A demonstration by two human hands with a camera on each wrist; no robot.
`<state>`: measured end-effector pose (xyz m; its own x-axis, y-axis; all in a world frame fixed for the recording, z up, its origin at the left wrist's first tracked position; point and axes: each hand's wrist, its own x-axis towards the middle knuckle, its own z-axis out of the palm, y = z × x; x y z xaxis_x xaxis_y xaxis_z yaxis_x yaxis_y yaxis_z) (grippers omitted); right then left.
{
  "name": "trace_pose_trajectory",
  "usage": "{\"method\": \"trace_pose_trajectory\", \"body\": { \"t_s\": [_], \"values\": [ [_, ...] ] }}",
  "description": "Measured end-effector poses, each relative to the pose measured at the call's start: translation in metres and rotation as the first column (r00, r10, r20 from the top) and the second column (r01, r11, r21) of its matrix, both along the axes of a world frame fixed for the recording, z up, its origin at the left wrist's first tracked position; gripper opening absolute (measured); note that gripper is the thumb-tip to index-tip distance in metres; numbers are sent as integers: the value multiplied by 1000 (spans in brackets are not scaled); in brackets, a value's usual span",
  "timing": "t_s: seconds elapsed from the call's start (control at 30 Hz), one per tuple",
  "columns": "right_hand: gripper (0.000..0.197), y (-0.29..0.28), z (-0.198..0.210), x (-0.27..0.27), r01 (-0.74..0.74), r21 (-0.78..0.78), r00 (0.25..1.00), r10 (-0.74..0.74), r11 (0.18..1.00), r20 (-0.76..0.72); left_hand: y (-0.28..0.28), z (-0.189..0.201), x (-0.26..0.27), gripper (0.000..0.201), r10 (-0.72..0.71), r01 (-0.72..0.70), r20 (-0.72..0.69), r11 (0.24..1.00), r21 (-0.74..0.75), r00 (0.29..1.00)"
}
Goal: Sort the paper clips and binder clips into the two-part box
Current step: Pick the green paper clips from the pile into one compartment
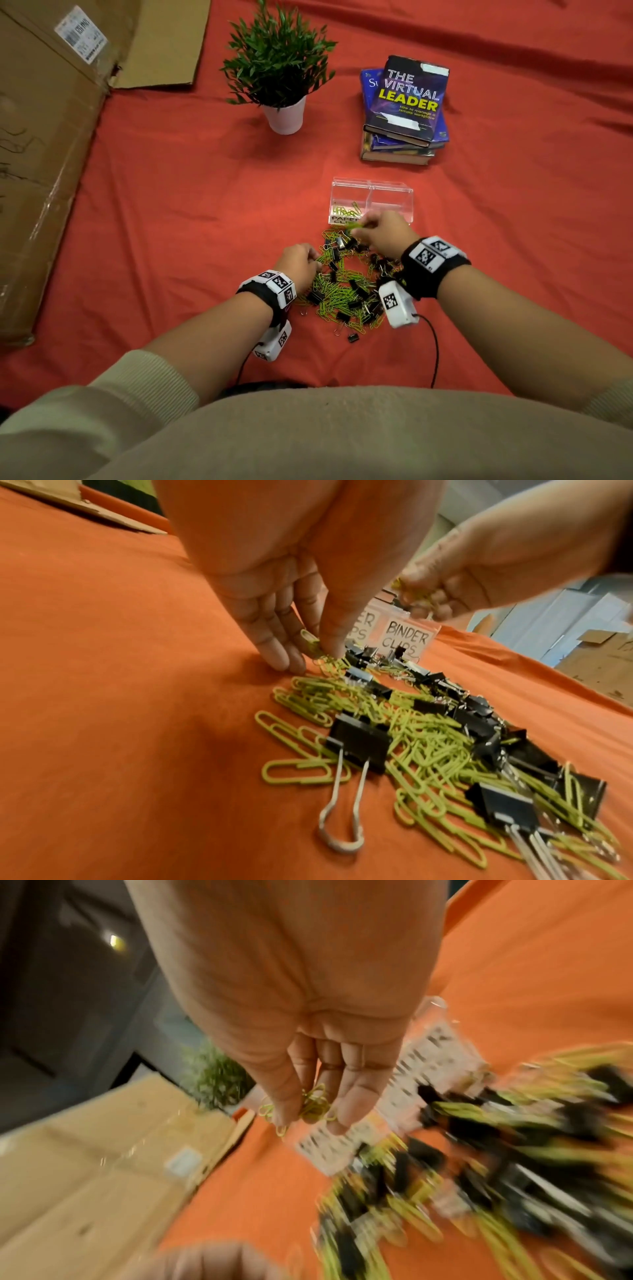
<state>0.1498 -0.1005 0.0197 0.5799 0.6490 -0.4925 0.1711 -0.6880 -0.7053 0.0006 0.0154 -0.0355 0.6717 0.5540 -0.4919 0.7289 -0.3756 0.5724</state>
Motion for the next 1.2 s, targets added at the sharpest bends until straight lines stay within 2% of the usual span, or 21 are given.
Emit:
{"method": "trace_pose_trajectory", "body": {
  "t_s": [0.07,0.13,0.2,0.3,0.43,0.57,0.67,0.77,0.9,1.0,1.1,1.2],
  "values": [
    [13,14,9,16,41,21,999,-42,999,23,1,2,2,11,10,-10,22,1000,-7,1000],
    [15,30,13,29,41,-10,992,-39,999,123,1,6,5,11,14,-13,49,1000,-18,999],
    [19,43,12,36,-13,-106,961,41,994,273,2,9,9,9,21,-18,74,999,-38,997],
    [18,51,4,35,-114,-228,912,193,967,362,4,17,19,10,10,-7,112,1000,-27,994],
    [23,41,2,27,-126,-187,903,191,974,386,12,30,43,5,-31,28,183,999,20,983],
    [16,12,-5,9,-100,-101,925,130,990,357,23,39,74,5,-116,91,223,989,118,968],
    [16,-10,-21,-13,-222,-162,927,260,961,270,27,41,93,11,-232,196,165,959,206,959],
    [22,-21,-38,-36,-346,-233,872,403,909,279,26,39,101,17,-343,313,82,914,260,936],
    [42,-28,-54,-50,-404,-278,814,481,872,327,20,35,89,23,-386,329,126,885,330,914],
    [38,-34,-57,-45,-374,-246,832,441,894,337,17,33,63,17,-344,268,192,903,335,919],
    [35,-42,-56,-34,-322,-230,857,386,919,341,16,24,31,11,-352,325,77,915,240,933],
    [44,-43,-52,-35,-352,-246,828,423,903,369,16,11,4,12,-385,391,-69,905,171,920]
  ]
}}
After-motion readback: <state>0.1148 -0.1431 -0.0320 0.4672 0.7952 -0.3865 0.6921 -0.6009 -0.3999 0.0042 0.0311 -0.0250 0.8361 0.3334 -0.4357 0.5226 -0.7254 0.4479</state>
